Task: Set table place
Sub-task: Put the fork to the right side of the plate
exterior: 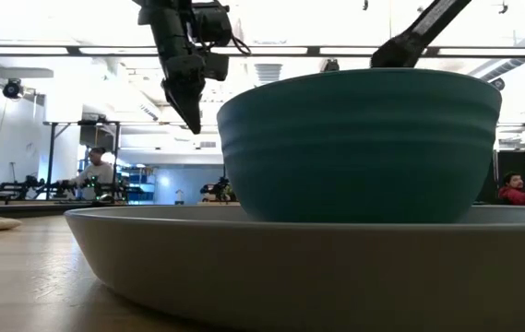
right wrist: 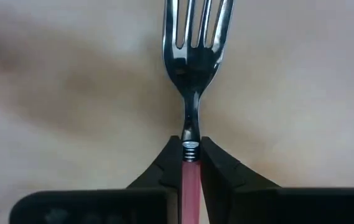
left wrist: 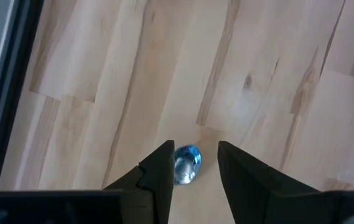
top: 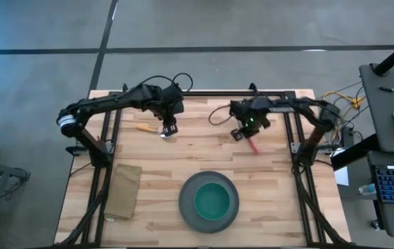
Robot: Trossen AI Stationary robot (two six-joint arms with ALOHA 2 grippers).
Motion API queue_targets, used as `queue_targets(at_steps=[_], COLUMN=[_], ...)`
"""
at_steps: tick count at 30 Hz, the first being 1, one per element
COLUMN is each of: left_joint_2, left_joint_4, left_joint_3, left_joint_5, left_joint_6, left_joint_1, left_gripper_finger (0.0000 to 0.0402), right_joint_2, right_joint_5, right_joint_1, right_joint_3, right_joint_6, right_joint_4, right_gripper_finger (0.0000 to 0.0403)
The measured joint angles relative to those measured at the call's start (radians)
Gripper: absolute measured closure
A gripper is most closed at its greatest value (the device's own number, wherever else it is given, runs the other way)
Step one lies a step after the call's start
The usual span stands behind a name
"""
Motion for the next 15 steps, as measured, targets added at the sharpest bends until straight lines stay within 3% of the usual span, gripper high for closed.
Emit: queue_targets(at_steps=[3, 8, 15], left_joint_2=[0.0, 0.0, 0.0], left_joint_4=[0.022, 0.046, 0.071], left_joint_3=[0.0, 0.0, 0.0], left_joint_5=[0.0, 0.0, 0.0], left_joint_6=[0.002, 0.004, 0.039], left_joint_1=[0.012, 0.033, 0.054], left_gripper_finger=[0.0292, 0.0292, 0.0292], right_joint_2=[-0.1, -0.237, -0.295], right_joint_5=[-0.051, -0.113, -0.07], right_joint_1=[0.11, 0.386, 0.727], right_joint_3=[-0.103, -0.253, -0.321], right_joint_6=[0.204, 0.662, 1.262], right_joint_4=[0.01, 0.11, 0.266], right_gripper_finger=[0.0379, 0.0379, 0.0379])
